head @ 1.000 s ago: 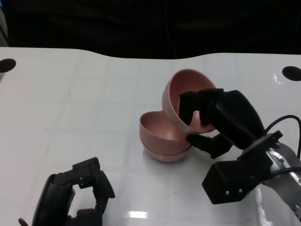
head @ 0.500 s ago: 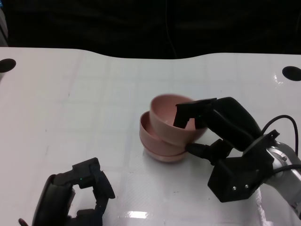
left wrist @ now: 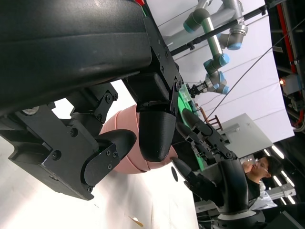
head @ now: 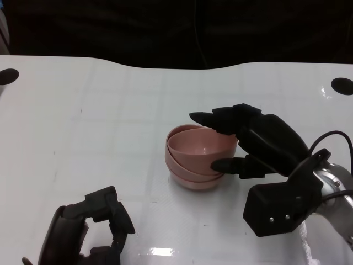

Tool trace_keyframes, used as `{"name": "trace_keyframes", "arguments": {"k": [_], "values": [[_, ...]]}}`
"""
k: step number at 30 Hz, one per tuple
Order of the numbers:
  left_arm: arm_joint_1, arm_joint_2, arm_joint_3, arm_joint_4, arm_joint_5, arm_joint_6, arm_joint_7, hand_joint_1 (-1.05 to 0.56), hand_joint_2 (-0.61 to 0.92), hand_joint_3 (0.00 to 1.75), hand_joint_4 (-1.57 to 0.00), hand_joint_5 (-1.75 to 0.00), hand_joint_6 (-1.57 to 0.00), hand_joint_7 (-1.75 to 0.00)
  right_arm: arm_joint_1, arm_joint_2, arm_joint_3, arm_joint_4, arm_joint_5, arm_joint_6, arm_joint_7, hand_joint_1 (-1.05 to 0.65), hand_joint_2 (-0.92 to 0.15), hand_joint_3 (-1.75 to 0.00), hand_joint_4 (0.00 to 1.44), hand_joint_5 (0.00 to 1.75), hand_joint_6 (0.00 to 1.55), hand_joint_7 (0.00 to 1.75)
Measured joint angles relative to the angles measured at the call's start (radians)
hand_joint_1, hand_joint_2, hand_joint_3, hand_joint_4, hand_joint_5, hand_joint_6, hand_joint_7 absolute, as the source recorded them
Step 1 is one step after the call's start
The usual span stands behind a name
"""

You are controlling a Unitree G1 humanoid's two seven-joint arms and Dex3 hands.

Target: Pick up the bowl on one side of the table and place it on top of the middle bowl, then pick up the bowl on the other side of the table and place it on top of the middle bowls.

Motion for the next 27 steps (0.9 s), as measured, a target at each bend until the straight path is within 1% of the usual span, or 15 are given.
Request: {"name": "trace_keyframes", "arguments": {"k": [4,7,10,11,14,17,19,21,24,25,27], "values": [[0.000,0.000,0.000,0.000,0.000,-0.001,0.000,-0.03,0.44,1.28,-0.90,-1.74,-0.84,-1.48,0.036,-0.008,-0.004,-0.047,-0.004,0.005,-0.007,-0.61,-0.92,-0.21,0.00,0.37,0.22,0.00],[0.001,-0.001,-0.001,0.000,0.000,-0.001,0.000,-0.03,0.45,1.27,-0.90,-1.74,-0.84,-1.48,0.089,-0.019,-0.015,-0.112,-0.004,0.008,-0.012,-0.64,-0.92,-0.24,0.00,0.35,0.21,0.00],[0.001,-0.002,-0.001,0.000,0.000,-0.001,0.000,-0.02,0.45,1.27,-0.90,-1.74,-0.84,-1.48,0.132,-0.030,-0.029,-0.154,-0.004,0.009,-0.029,-0.64,-0.92,-0.24,0.00,0.37,0.21,0.00],[-0.001,-0.002,-0.002,0.000,0.001,-0.001,0.000,-0.02,0.45,1.26,-0.90,-1.75,-0.84,-1.49,0.147,-0.034,-0.038,-0.164,-0.006,0.002,-0.047,-0.60,-0.92,-0.19,0.01,0.48,0.26,0.02],[0.001,-0.005,-0.002,0.000,0.002,-0.002,0.000,-0.02,0.45,1.27,-0.90,-1.74,-0.84,-1.49,0.222,-0.046,-0.071,-0.195,-0.011,-0.072,-0.165,-0.53,-0.92,-0.15,0.00,0.66,0.31,0.05],[-0.001,-0.006,-0.003,0.001,0.001,-0.003,0.000,-0.03,0.45,1.26,-0.90,-1.74,-0.84,-1.48,0.310,-0.054,-0.097,-0.223,-0.007,-0.150,-0.235,-0.48,-0.92,-0.17,0.03,0.75,0.38,0.08],[-0.003,-0.007,-0.003,0.002,0.001,-0.003,0.000,-0.03,0.45,1.26,-0.90,-1.73,-0.84,-1.48,0.353,-0.058,-0.110,-0.231,-0.005,-0.187,-0.255,-0.44,-0.92,-0.15,0.10,0.81,0.44,0.11],[-0.004,-0.008,-0.003,0.003,0.001,-0.003,0.000,-0.04,0.46,1.26,-0.90,-1.73,-0.84,-1.48,0.397,-0.063,-0.133,-0.241,0.007,-0.234,-0.281,-0.35,-0.92,-0.13,0.22,0.86,0.55,0.17],[-0.004,-0.008,-0.003,0.003,0.001,-0.003,0.000,-0.04,0.46,1.25,-0.91,-1.72,-0.85,-1.47,0.454,-0.064,-0.158,-0.247,0.038,-0.307,-0.305,-0.28,-0.92,-0.11,0.34,0.88,0.64,0.20],[-0.004,-0.008,-0.003,0.003,0.001,-0.003,0.000,-0.04,0.46,1.25,-0.91,-1.72,-0.85,-1.47,0.465,-0.064,-0.165,-0.247,0.044,-0.319,-0.306,-0.25,-0.92,-0.12,0.41,0.87,0.69,0.22],[-0.004,-0.008,-0.003,0.003,0.002,-0.003,0.000,-0.04,0.46,1.25,-0.90,-1.72,-0.85,-1.47,0.498,-0.060,-0.182,-0.245,0.076,-0.362,-0.317,-0.16,-0.91,-0.12,0.60,0.82,0.81,0.24]]}}
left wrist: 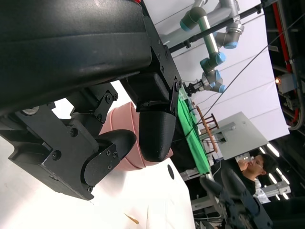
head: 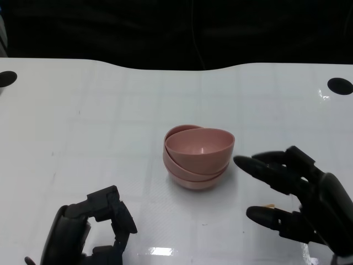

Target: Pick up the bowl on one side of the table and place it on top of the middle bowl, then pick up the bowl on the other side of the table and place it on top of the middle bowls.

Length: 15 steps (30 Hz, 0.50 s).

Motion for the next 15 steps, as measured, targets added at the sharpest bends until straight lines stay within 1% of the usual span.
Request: {"name": "trace_keyframes", "arguments": {"k": [2,3,4,6,7,8,10,11,12,15], "values": [[0.000,0.000,0.001,0.001,0.000,0.000,0.000,-0.03,0.46,1.25,-0.90,-1.72,-0.85,-1.47,0.029,0.010,-0.018,0.014,0.023,-0.054,-0.015,-0.12,-0.91,-0.13,0.70,0.81,0.88,0.26],[0.000,0.000,0.002,0.001,0.000,0.000,0.000,-0.03,0.46,1.25,-0.90,-1.72,-0.85,-1.47,0.037,0.016,-0.025,0.027,0.029,-0.077,-0.025,-0.10,-0.91,-0.14,0.73,0.81,0.90,0.26],[0.000,0.000,0.002,0.001,0.002,0.000,0.000,-0.04,0.46,1.26,-0.90,-1.73,-0.85,-1.48,0.041,0.020,-0.030,0.043,0.035,-0.103,-0.032,-0.07,-0.82,-0.32,0.80,0.89,0.97,0.32],[0.000,0.000,0.003,0.001,0.009,0.000,0.000,-0.04,0.45,1.27,-0.89,-1.74,-0.84,-1.49,0.044,0.033,-0.038,0.075,0.045,-0.153,-0.042,-0.03,-0.55,-0.84,0.84,1.00,1.01,0.41],[0.000,0.000,0.003,0.001,0.009,0.000,0.000,-0.04,0.45,1.27,-0.89,-1.74,-0.84,-1.48,0.045,0.041,-0.042,0.090,0.054,-0.174,-0.043,-0.02,-0.48,-0.98,0.86,1.08,1.04,0.47],[0.000,0.000,0.003,0.001,0.009,0.000,0.000,-0.04,0.45,1.27,-0.89,-1.74,-0.84,-1.48,0.047,0.048,-0.047,0.105,0.065,-0.190,-0.043,0.00,-0.44,-1.05,0.87,1.13,1.05,0.50],[0.002,0.000,0.003,0.001,0.008,0.000,0.000,-0.05,0.45,1.27,-0.90,-1.74,-0.84,-1.48,0.050,0.058,-0.053,0.123,0.076,-0.208,-0.042,0.01,-0.42,-1.11,0.87,1.17,1.06,0.54],[0.002,0.000,0.003,0.001,0.007,-0.001,0.000,-0.05,0.45,1.28,-0.89,-1.73,-0.84,-1.48,0.052,0.062,-0.057,0.129,0.082,-0.217,-0.038,0.07,-0.39,-1.23,0.92,1.30,1.09,0.68],[0.004,0.000,0.003,0.001,0.006,-0.001,0.000,-0.05,0.45,1.28,-0.89,-1.73,-0.84,-1.47,0.054,0.067,-0.060,0.135,0.093,-0.222,-0.035,0.09,-0.37,-1.31,0.93,1.40,1.06,0.83],[0.011,0.001,0.004,0.001,0.006,-0.001,0.000,-0.05,0.48,1.22,-0.89,-1.73,-0.84,-1.47,0.064,0.094,-0.067,0.155,0.117,-0.236,-0.031,0.11,-0.33,-1.41,0.90,1.58,0.95,1.16]]}}
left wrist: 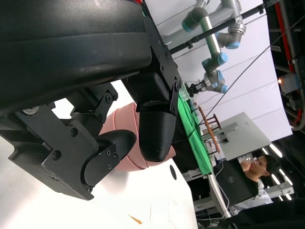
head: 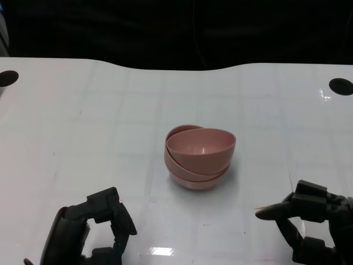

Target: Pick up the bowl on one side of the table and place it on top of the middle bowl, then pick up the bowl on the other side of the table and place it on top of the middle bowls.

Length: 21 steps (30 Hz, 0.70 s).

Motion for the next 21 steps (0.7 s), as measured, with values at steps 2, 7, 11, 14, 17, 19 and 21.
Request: {"name": "trace_keyframes", "arguments": {"k": [2,7,11,14,17,19,21], "values": [[0.005,0.002,0.000,0.000,0.000,0.000,0.000,-0.04,0.49,1.23,-0.88,-1.74,-0.83,-1.48,0.005,0.008,-0.001,0.006,0.000,-0.002,0.009,0.09,-0.32,-1.43,0.88,1.64,0.91,1.26],[0.013,0.010,0.000,0.000,-0.019,0.000,-0.019,-0.04,0.48,1.25,-0.85,-1.74,-0.83,-1.47,0.010,0.024,-0.016,0.011,0.001,-0.001,0.022,0.07,-0.31,-1.45,0.85,1.67,0.86,1.36],[0.016,0.014,0.000,0.000,-0.045,0.000,-0.038,-0.04,0.49,1.23,-0.84,-1.73,-0.82,-1.46,0.012,0.031,-0.018,0.026,0.028,-0.001,0.059,0.07,-0.31,-1.46,0.84,1.65,0.85,1.37],[0.016,0.014,-0.001,0.000,-0.055,0.000,-0.048,-0.04,0.50,1.22,-0.83,-1.72,-0.82,-1.45,0.012,0.031,-0.018,0.032,0.044,-0.002,0.083,0.08,-0.29,-1.46,0.84,1.63,0.84,1.35],[0.016,0.015,0.000,0.000,-0.063,0.000,-0.059,-0.02,0.50,1.21,-0.83,-1.71,-0.83,-1.44,0.011,0.031,-0.020,0.045,0.044,-0.009,0.094,0.06,-0.29,-1.45,0.84,1.61,0.85,1.31],[0.016,0.015,0.000,0.000,-0.065,0.001,-0.063,-0.03,0.49,1.23,-0.84,-1.70,-0.83,-1.43,0.011,0.032,-0.026,0.046,0.043,-0.011,0.098,0.06,-0.29,-1.45,0.85,1.58,0.86,1.29],[0.016,0.015,0.000,0.000,-0.065,0.002,-0.064,-0.03,0.48,1.24,-0.84,-1.69,-0.83,-1.42,0.011,0.032,-0.031,0.048,0.044,-0.011,0.101,0.07,-0.29,-1.46,0.86,1.57,0.87,1.27]]}}
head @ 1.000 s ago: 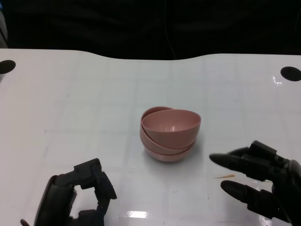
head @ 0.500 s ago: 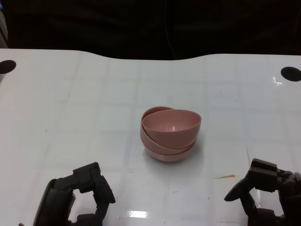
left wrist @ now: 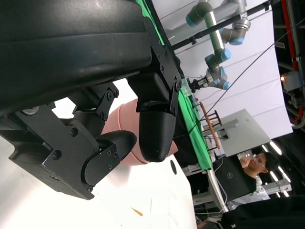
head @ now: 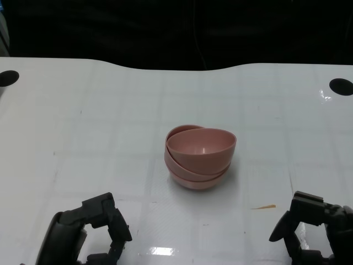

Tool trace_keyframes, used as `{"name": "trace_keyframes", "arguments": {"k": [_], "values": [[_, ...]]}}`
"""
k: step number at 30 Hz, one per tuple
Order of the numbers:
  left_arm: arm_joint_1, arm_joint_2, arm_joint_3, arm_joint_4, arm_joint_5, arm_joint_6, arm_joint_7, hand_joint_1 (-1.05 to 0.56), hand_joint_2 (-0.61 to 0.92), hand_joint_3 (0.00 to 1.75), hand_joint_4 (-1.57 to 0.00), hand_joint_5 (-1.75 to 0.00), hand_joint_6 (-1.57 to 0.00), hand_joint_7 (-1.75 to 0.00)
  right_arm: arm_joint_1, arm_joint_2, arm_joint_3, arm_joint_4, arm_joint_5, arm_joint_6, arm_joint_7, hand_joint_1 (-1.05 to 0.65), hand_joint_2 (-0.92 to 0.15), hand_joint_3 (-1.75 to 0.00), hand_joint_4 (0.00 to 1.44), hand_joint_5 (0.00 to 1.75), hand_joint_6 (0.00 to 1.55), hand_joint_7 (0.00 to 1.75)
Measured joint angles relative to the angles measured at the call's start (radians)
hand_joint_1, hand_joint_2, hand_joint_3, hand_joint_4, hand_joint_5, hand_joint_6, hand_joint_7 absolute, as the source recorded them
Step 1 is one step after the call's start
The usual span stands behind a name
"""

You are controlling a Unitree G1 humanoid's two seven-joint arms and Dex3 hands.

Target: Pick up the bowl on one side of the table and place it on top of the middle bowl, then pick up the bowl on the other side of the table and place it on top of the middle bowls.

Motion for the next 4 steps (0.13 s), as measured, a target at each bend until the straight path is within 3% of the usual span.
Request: {"name": "trace_keyframes", "arguments": {"k": [4], "values": [[0.000,0.000,0.002,0.000,0.001,0.000,0.000,-0.03,0.46,1.26,-0.85,-1.69,-0.84,-1.40,-0.004,0.003,-0.007,0.016,-0.001,-0.007,0.005,0.08,-0.30,-1.45,0.86,1.54,0.88,1.24]]}}
